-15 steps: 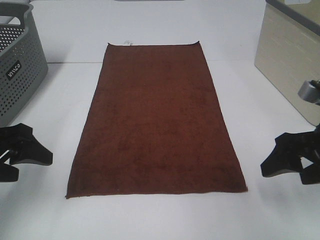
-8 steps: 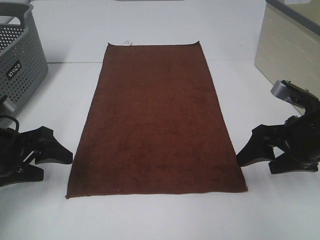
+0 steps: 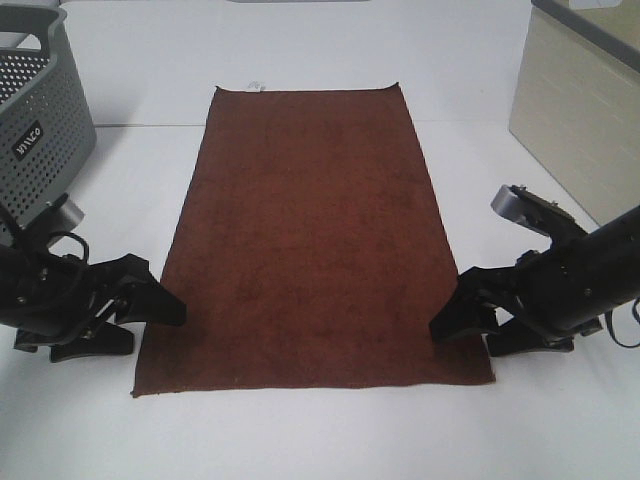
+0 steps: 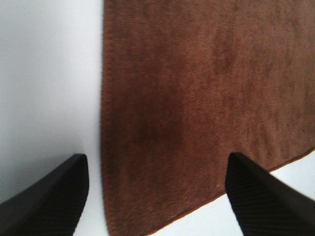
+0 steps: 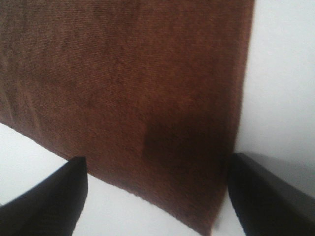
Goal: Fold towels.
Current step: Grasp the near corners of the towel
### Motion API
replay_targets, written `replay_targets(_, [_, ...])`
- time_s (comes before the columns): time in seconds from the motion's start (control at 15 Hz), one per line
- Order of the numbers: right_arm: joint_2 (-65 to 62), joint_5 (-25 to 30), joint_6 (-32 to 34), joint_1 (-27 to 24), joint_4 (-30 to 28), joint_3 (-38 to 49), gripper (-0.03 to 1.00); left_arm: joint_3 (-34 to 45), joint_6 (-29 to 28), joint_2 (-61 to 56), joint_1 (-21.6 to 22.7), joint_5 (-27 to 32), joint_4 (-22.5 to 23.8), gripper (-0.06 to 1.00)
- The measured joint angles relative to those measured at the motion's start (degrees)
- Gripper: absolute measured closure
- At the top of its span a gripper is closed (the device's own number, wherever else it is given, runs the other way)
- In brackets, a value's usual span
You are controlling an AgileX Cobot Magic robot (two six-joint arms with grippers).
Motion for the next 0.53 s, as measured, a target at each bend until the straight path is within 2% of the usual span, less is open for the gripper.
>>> replay_targets(0.13, [1.78, 0.57, -0.52, 1.78, 1.32, -2.06, 0.22, -1.95, 0.06, 1.89, -2.58, 0.8, -1.15, 0.21])
replay_targets(0.27, [3.15, 1.2, 0.23, 1.95, 2.01, -3.44, 0.28, -3.72, -0.57, 3.72, -3.72, 1.15, -1.78, 0.29])
replay_targets(0.4, [4.35, 0.46, 0.69, 1.95, 1.89, -3.67, 0.46, -4.76, -0.97, 5.27, -4.01, 0.46, -2.01, 0.55])
replay_targets(0.47, [4.64, 0.11, 0.86, 1.95, 1.6, -3.67, 0.67, -4.76, -0.97, 5.84, -4.01, -0.46, -1.89, 0.78])
replay_targets(0.53, [4.98, -0.57, 0.92, 1.95, 1.26, -3.67, 0.83, -4.76, -0.97, 6.13, -4.01, -0.57, -1.72, 0.9])
